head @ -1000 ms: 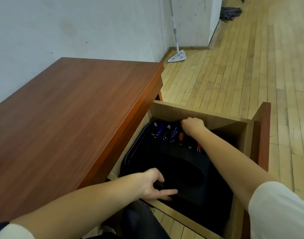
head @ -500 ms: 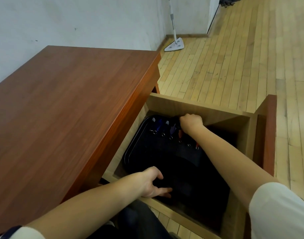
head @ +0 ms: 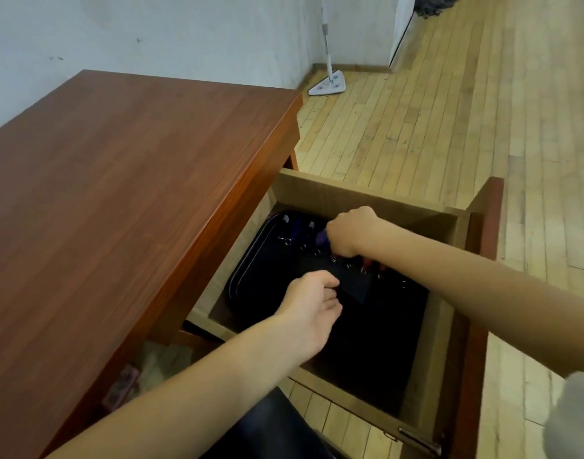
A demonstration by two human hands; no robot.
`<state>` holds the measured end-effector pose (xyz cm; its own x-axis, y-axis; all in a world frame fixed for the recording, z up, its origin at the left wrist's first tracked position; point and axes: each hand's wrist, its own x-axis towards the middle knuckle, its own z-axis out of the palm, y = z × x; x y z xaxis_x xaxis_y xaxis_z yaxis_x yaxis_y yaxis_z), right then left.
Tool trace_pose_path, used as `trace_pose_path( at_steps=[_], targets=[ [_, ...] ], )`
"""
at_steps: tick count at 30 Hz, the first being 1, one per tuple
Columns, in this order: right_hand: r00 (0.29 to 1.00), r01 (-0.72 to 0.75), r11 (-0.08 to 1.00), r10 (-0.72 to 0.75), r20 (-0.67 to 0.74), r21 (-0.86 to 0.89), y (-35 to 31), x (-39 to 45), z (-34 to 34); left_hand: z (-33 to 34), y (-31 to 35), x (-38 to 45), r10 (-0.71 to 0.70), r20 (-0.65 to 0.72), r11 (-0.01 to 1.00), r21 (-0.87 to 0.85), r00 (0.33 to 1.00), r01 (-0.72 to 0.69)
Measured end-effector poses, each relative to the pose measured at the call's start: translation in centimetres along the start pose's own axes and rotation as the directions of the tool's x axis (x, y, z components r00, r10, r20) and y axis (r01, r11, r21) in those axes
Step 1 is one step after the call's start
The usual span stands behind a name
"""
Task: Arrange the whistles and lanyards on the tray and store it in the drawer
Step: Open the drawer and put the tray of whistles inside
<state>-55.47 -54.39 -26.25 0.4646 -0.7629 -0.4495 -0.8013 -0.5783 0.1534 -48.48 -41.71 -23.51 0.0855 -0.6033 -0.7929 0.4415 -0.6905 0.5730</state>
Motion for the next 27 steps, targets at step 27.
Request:
trace_pose_path(
  at_steps=[27],
  targets=[
    [0.656,0.111,-0.223,0.748,0.097,0.968,-9.2,-17.1,9.9,-23.1,2.5,-14.1,0.797,0.436,-0.292,0.884,0.418,-0.364]
  ],
)
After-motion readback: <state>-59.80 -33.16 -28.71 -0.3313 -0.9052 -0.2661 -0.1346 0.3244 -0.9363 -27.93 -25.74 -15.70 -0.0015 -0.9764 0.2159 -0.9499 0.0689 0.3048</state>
